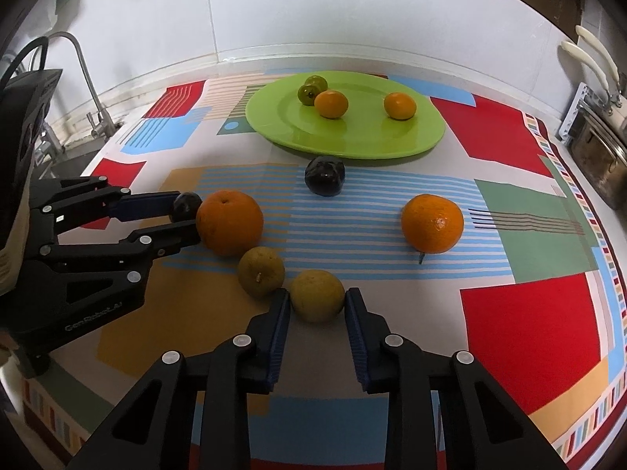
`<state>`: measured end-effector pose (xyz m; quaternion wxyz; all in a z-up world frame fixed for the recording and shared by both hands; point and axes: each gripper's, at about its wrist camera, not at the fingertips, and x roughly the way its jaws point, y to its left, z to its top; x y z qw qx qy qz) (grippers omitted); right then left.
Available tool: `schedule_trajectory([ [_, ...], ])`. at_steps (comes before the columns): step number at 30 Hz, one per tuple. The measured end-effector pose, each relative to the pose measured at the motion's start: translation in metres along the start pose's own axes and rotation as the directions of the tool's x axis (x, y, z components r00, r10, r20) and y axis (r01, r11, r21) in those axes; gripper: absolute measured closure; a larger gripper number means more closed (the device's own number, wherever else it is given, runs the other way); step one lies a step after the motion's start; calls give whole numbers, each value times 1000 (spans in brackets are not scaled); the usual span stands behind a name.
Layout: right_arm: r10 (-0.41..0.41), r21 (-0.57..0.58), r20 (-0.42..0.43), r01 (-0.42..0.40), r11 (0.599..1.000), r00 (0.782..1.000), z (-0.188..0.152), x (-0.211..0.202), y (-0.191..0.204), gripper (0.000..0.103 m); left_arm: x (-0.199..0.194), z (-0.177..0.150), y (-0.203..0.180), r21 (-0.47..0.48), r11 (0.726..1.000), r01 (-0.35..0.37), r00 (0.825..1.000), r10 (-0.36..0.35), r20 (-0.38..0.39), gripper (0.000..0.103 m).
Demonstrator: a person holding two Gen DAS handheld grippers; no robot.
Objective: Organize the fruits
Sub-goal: 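Grasp a dark plum with the left tool while the right tool grasps a yellow-green fruit, then lift and carry the plum and the yellow-green fruit over the green plate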
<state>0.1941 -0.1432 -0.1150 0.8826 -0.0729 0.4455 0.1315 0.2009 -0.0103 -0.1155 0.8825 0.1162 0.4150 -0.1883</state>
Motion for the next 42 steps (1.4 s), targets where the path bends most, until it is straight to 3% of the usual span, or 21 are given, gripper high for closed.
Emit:
schedule_trajectory([
  [8,10,21,33,-11,1000,999,2,-15,-2,73,-21,2,-2,-46,999,-9,1000,9,13,74],
  [19,21,29,125,-25,999,992,15,-47,-1,73,-54,18,-5,-83,996,-6,996,14,89,74],
  [29,24,32,231,-32,999,973,45,-68,-7,73,-68,45,-6,-96,995,-20,988,34,152,74],
  [42,27,28,289,-37,999,957,89,-74,-24,73,-69,88,0,-88,996,-19,976,37,213,74],
])
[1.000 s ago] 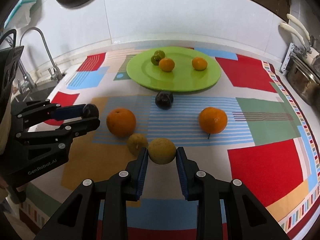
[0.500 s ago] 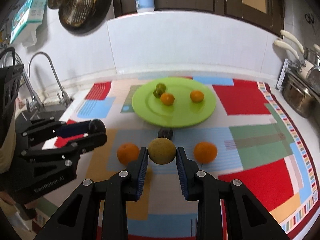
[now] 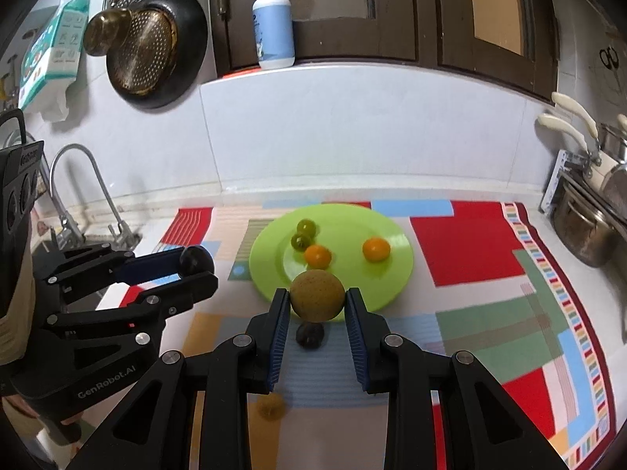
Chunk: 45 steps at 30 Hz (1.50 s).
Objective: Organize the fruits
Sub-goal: 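Lift and carry the plum and the yellow-green fruit over the green plate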
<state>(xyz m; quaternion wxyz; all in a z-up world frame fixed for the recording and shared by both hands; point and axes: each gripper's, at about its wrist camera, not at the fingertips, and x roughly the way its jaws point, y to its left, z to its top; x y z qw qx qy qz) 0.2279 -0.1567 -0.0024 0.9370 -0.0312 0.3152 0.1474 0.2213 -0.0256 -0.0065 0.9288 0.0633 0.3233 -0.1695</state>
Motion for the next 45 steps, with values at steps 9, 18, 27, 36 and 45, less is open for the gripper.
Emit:
schedule_trajectory([
  [9,7,12,5,-7,1000,1000,30,20,-14,73,17,27,3,16,1000,-2,1000,2,21,74],
  [18,13,23,-23,-13,1000,1000,55,50,-23,73,49,49,23,8,1000,0,1000,0,-7,74],
  [27,9,13,-87,-8,1000,996,71,91,-27,73,90,62,40,-19,1000,23,998,-24,-64,74],
  [36,-20,3,-155,21,1000,988,75,130,-39,73,133,63,54,-44,998,43,989,-49,-141,74],
  [45,-25,22,-213,30,999,977,68,158,-56,73,172,57,55,-53,996,69,973,-79,-216,74],
])
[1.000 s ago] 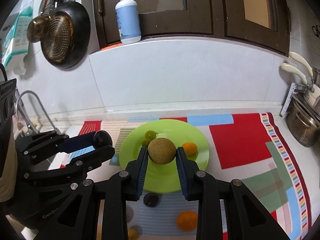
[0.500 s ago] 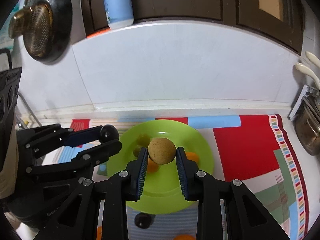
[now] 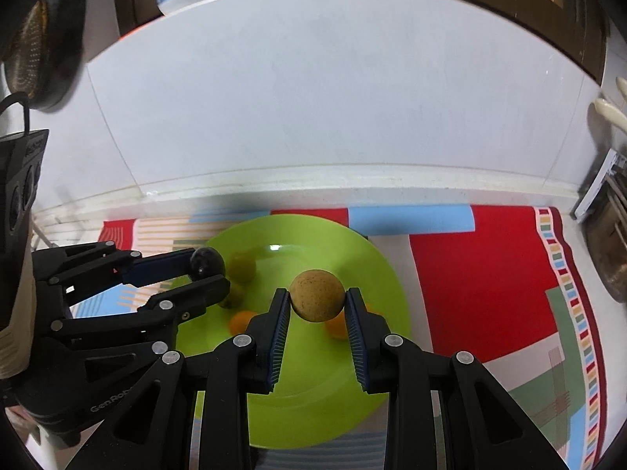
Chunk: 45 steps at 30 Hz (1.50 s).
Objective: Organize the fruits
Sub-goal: 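Lift and carry the plum and the yellow-green fruit over the green plate, then open the left tool over the plate while the right tool releases its fruit, then withdraw both open tools from the plate toward the remaining fruits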
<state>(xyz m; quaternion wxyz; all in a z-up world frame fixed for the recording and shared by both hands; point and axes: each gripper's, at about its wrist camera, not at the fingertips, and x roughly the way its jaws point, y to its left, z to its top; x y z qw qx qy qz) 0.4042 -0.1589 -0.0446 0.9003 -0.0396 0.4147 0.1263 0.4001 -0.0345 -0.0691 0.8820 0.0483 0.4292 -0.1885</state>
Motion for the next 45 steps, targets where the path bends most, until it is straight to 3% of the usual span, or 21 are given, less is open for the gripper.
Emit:
schedule_trajectory([
  [8,6,-2,-20,-6,1000,1000,-2,12,-2,73,17,1,2,-3,1000,25,999,-25,-40,74],
  [15,12,-26,-12,-12,1000,1000,-4,9,2,72,7,-1,3,-5,1000,22,999,-22,-29,71],
  [23,15,-39,23,-14,999,1000,-8,-15,11,66,-30,-7,3,-10,1000,-5,1000,6,18,70],
  [45,27,-45,199,-18,999,980,-42,-127,31,66,-141,-47,-31,-14,998,-60,986,62,154,62],
])
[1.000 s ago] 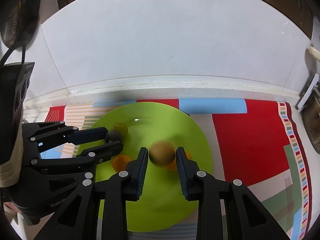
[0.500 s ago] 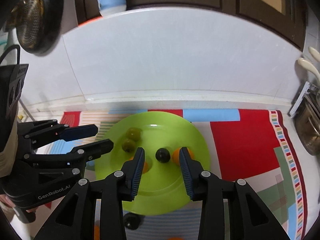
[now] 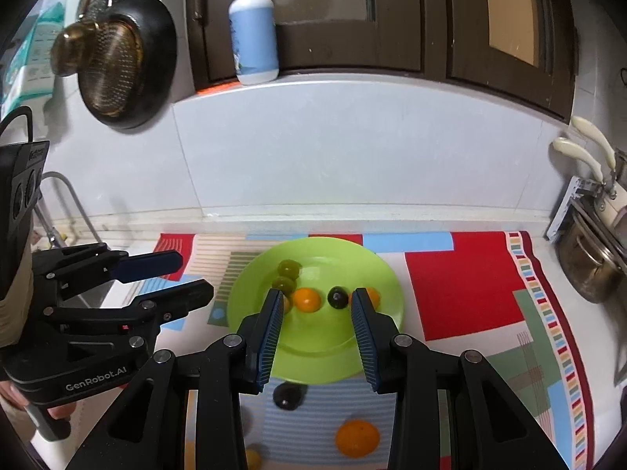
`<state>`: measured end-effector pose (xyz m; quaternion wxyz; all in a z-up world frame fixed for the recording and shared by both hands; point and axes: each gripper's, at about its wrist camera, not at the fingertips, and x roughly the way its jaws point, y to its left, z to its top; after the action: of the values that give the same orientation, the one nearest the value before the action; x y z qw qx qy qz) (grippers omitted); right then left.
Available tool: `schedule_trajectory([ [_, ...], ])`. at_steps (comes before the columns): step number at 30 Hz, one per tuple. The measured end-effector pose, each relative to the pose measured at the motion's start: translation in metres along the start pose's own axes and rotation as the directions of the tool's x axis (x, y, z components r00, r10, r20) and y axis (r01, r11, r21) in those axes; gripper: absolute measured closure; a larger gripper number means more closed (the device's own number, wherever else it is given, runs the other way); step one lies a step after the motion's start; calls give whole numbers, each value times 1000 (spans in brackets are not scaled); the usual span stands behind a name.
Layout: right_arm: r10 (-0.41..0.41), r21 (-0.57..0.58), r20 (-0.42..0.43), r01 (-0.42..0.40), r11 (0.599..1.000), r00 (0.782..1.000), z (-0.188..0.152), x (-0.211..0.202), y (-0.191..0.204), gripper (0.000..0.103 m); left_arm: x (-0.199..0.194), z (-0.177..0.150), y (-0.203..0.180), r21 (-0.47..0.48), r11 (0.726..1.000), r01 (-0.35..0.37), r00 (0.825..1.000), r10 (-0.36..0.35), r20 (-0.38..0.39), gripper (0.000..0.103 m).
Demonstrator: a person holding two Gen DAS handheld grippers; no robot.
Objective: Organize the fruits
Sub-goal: 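Withdraw both open tools from the plate toward the remaining fruits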
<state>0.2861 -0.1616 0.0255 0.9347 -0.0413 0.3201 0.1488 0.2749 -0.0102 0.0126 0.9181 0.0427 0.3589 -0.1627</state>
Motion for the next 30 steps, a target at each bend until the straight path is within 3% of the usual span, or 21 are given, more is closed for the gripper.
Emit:
schedule_trajectory([
  [6,-9,-3,26,9,1000,1000,-12,-22,4,66,-19,-15,-10,-12,1000,-22,1000,22,14,59],
  [9,-3,1,33,3,1000,999,-20,-30,4,58,-27,-24,-15,-18,999,-30,999,31,13,57],
  [12,-5,-12,33,6,1000,999,-30,-37,6,56,-33,-35,-20,-35,999,-36,999,36,7,55],
  [30,25,-58,-5,-25,998,1000,-75,-46,5,50,-32,-83,-39,-108,993,-44,998,39,-56,45],
])
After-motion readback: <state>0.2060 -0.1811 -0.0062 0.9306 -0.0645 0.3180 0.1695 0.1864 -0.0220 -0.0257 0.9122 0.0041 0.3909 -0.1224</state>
